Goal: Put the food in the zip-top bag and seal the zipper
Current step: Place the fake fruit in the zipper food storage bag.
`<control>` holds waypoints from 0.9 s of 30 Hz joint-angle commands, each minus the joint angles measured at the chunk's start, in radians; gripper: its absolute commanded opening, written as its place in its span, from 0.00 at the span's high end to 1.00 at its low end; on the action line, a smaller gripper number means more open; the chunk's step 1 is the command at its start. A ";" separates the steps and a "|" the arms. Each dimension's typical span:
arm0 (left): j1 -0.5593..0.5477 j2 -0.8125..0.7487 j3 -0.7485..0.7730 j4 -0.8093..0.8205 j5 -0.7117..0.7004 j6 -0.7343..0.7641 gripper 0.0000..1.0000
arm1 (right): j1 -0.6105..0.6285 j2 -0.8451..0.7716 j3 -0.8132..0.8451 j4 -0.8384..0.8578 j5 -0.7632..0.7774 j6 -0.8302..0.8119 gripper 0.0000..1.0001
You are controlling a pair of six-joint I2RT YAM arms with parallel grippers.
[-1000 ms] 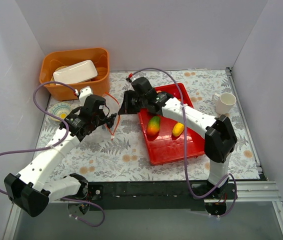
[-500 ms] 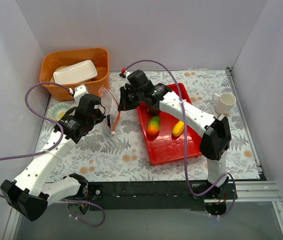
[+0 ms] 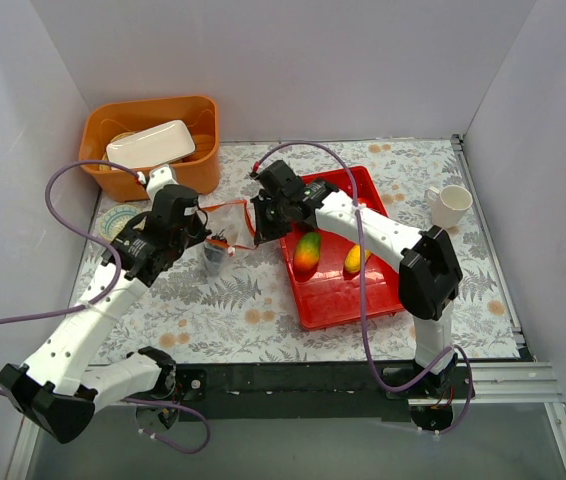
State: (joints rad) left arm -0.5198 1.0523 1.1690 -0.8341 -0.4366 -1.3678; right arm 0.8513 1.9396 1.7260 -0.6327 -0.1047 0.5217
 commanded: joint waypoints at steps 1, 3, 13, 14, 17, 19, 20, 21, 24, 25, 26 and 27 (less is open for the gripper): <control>0.004 0.001 0.063 -0.048 -0.108 0.022 1.00 | -0.003 -0.001 0.171 0.028 -0.041 -0.026 0.99; 0.004 0.023 0.073 -0.074 -0.148 0.029 1.00 | -0.005 0.051 0.286 0.027 -0.084 -0.044 0.98; 0.037 0.078 0.282 -0.223 -0.296 0.013 1.00 | -0.003 0.183 0.437 0.149 -0.320 0.012 0.98; 0.037 0.083 0.305 -0.232 -0.318 0.025 1.00 | -0.006 0.180 0.414 0.177 -0.334 0.036 0.98; 0.040 0.100 0.350 -0.223 -0.332 0.081 1.00 | -0.008 0.209 0.444 0.200 -0.385 0.063 0.98; 0.043 0.118 0.353 -0.232 -0.324 0.085 1.00 | -0.006 0.220 0.434 0.220 -0.431 0.078 0.98; 0.044 0.123 0.347 -0.232 -0.315 0.084 1.00 | -0.006 0.223 0.402 0.240 -0.441 0.089 0.98; 0.044 0.124 0.336 -0.232 -0.289 0.082 1.00 | -0.008 0.222 0.382 0.251 -0.454 0.095 0.98; 0.044 0.117 0.267 -0.191 -0.239 0.084 1.00 | -0.012 0.190 0.246 0.297 -0.420 0.116 0.98; 0.044 0.112 0.214 -0.175 -0.199 0.090 1.00 | -0.020 0.182 0.209 0.306 -0.411 0.121 0.98; 0.044 0.112 0.187 -0.142 -0.170 0.098 1.00 | -0.026 0.164 0.175 0.317 -0.402 0.126 0.98; 0.044 0.115 0.158 -0.126 -0.144 0.104 1.00 | -0.031 0.154 0.109 0.315 -0.379 0.129 0.98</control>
State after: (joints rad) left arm -0.4793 1.1664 1.4273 -1.0229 -0.6773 -1.2976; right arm 0.8444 2.1464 1.9934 -0.3717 -0.4999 0.6140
